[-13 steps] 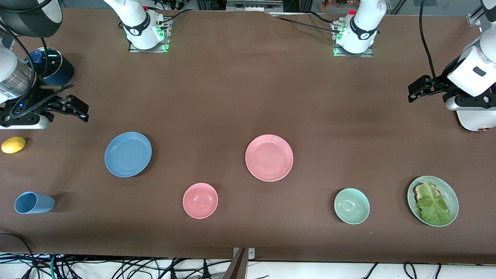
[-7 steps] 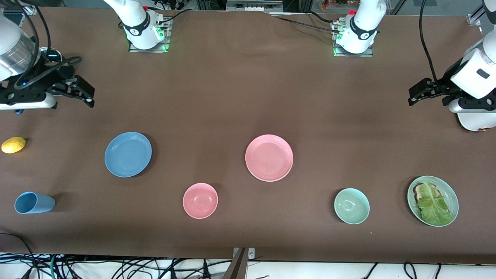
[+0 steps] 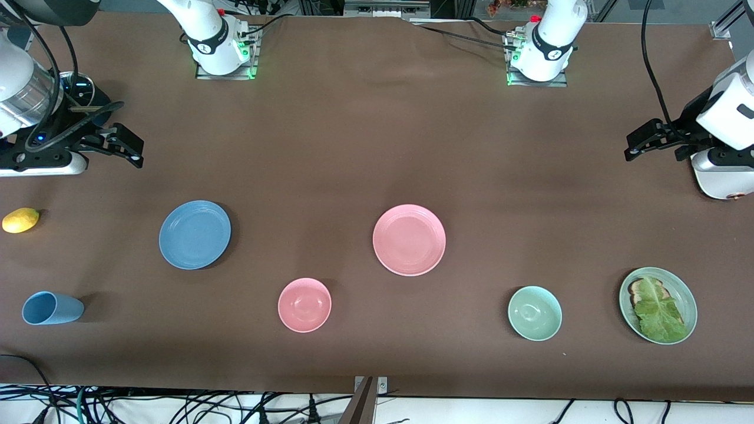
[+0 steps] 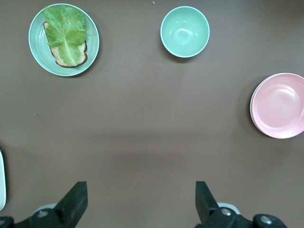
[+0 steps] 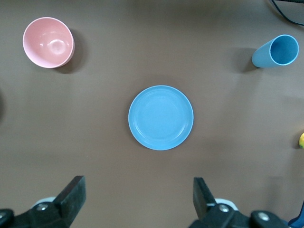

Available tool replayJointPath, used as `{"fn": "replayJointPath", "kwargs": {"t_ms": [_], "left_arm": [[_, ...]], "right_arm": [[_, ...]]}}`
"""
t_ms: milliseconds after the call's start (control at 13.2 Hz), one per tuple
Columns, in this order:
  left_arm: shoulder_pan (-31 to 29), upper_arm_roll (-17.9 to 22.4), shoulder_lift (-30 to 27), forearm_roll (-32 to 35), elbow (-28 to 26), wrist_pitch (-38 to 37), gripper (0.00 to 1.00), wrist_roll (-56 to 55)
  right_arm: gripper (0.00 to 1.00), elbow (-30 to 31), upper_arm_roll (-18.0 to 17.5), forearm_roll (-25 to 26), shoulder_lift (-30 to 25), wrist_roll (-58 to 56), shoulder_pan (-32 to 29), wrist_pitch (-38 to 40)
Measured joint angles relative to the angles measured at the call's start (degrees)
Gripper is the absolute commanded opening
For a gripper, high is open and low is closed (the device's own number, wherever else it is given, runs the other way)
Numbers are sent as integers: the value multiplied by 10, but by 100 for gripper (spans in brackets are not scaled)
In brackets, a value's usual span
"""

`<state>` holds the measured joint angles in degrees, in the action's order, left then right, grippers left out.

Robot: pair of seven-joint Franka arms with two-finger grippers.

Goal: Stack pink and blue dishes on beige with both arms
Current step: 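Move the right gripper toward the blue plate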

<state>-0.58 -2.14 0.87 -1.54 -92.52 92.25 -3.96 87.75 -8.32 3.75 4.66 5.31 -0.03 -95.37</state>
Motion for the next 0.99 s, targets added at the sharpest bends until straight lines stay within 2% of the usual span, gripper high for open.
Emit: {"fn": "replayJointPath", "kwargs": {"t_ms": [683,986], "left_arm": [[-1,0,1,0,0,0,100,0],[-2,0,1,0,3,0,100,0]], "right_arm": [[100,0,29,-39,3,-17,-1,0],[100,0,30,-43,8,-17,-1,0]]}}
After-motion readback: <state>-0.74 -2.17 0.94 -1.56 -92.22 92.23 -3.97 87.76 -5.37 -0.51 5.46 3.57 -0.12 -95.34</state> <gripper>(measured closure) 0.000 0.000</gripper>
